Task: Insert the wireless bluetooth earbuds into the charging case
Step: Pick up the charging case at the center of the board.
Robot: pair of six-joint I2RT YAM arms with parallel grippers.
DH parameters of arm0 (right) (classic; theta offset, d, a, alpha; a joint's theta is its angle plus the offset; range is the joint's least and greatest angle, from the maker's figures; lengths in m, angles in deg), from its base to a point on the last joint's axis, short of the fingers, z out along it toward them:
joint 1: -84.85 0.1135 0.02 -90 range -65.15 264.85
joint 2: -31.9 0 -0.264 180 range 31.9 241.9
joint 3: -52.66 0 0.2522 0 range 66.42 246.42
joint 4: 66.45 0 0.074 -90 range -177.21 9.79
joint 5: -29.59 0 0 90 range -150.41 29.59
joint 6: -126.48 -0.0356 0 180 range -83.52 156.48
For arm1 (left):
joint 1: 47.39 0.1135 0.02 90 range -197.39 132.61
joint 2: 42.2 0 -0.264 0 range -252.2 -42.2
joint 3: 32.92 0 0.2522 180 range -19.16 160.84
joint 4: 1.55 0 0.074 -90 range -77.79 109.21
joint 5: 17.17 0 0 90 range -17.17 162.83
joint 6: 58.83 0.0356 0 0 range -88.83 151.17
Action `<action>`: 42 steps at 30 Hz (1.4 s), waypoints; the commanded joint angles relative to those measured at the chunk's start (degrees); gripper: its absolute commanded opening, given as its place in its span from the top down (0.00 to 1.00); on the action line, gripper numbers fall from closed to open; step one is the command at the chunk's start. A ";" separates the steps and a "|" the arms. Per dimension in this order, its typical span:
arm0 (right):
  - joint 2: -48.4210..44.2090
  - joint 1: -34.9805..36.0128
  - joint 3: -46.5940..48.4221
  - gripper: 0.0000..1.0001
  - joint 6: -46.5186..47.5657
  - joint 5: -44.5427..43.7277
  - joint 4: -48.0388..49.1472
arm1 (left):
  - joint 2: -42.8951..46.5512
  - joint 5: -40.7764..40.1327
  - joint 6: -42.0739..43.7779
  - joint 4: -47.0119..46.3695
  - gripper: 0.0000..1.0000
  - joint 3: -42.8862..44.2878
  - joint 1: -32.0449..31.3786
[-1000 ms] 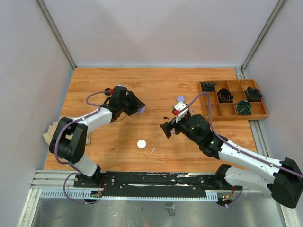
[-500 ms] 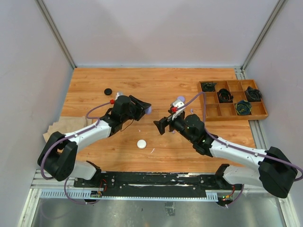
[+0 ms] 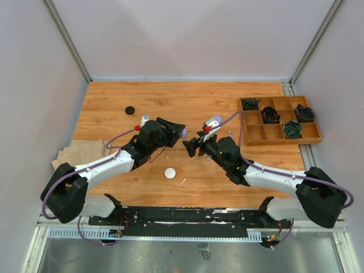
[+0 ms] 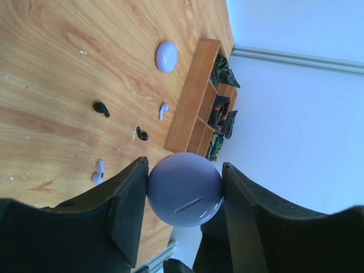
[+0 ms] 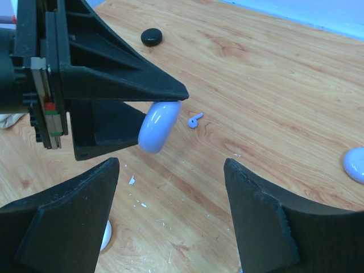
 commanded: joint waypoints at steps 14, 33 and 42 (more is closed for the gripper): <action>5.89 -1.50 4.15 0.36 -4.94 -4.07 7.55 | 0.95 -3.12 -5.28 -4.59 0.56 -1.87 -3.16; 6.08 -1.59 4.33 0.72 -6.44 -3.72 6.98 | 0.41 -4.70 -7.54 -6.31 0.45 -2.60 -4.36; 2.98 -3.28 4.80 0.83 -5.50 0.19 2.40 | 2.59 -5.32 -3.06 -8.64 0.26 -3.95 -4.36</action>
